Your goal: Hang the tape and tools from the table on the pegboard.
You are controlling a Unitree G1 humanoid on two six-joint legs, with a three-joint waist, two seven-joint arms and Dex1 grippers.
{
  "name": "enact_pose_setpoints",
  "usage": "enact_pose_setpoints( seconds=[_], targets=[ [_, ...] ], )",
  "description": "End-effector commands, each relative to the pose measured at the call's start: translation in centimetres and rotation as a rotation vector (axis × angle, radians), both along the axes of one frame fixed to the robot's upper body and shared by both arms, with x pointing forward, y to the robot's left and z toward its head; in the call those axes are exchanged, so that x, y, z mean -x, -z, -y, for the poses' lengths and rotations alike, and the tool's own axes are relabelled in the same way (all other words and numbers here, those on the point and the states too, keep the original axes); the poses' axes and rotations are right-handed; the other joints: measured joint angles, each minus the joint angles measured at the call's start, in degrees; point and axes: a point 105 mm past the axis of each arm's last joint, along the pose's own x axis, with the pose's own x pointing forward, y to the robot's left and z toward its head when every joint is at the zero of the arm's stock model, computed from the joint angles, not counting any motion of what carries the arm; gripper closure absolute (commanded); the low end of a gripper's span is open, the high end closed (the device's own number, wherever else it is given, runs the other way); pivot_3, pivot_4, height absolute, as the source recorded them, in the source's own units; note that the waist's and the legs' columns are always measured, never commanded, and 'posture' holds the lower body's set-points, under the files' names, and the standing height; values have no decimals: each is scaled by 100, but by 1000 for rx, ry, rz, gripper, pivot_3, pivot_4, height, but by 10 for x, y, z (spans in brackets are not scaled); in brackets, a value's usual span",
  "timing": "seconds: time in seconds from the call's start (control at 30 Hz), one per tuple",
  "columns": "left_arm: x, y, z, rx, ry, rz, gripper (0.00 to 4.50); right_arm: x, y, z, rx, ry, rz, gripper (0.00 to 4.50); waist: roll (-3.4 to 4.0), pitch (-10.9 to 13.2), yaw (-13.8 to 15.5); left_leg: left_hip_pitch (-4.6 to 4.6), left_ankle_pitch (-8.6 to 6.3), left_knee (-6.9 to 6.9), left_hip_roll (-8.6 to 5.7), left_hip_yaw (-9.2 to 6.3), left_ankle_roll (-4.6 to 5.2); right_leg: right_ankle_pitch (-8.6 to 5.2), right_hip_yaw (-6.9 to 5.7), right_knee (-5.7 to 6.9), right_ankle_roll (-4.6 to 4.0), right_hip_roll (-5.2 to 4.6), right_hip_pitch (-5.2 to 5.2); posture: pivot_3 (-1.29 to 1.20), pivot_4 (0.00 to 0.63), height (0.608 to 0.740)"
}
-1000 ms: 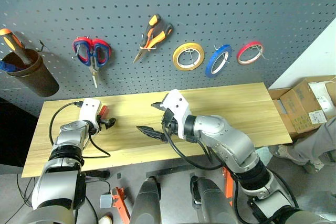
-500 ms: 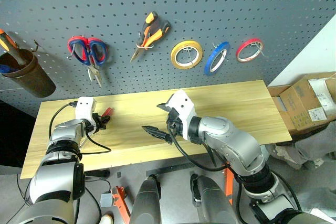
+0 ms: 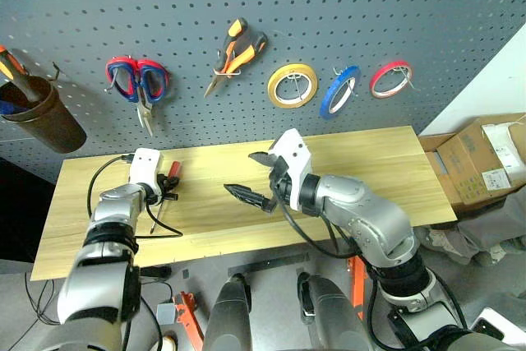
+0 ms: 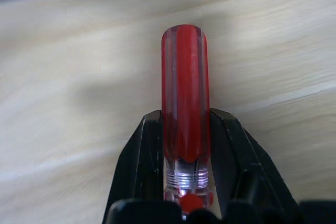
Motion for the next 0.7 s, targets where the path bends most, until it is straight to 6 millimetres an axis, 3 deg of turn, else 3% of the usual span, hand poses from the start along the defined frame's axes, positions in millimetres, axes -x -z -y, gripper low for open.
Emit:
enact_pose_setpoints(
  seconds=[0.03, 0.33, 0.43, 0.53, 0.7],
  targets=[
    [7, -41, 16, -94, -20, 178, 3632, 21, -32, 5, -173, -114, 28, 0, -27, -25, 5, -2, -2, -2, 1, -3, -8, 9, -1, 3, -14, -14, -3, 120, 172, 740],
    [69, -84, 11, -331, -350, 444, 3632, 27, -44, 7, -269, -163, 40, 0, -67, -366, 78, 2, -4, -11, -5, -2, -28, 7, -9, -10, -10, -11, -1, 197, 99, 740],
    [94, -115, 2, -384, -510, 584, 3632, 23, -51, 0, -304, -172, 74, 0, -78, -503, 135, 8, 0, -7, -3, 5, -33, -5, -5, -13, 14, 8, 3, 253, 75, 740],
    [86, -162, -1, -444, -530, 753, 3632, 18, -55, -9, -318, -186, 109, 0, -81, -574, 257, 31, 2, -1, -1, 5, -30, 2, -9, -13, 12, 17, 30, 284, 58, 740],
    [57, -215, -19, -451, -551, 892, 3632, 6, -64, -15, -341, -168, 168, 0, -93, -762, 491, 63, 7, -1, 5, 4, -25, 28, -21, -29, -11, 27, 63, 299, 34, 740]
  ],
)
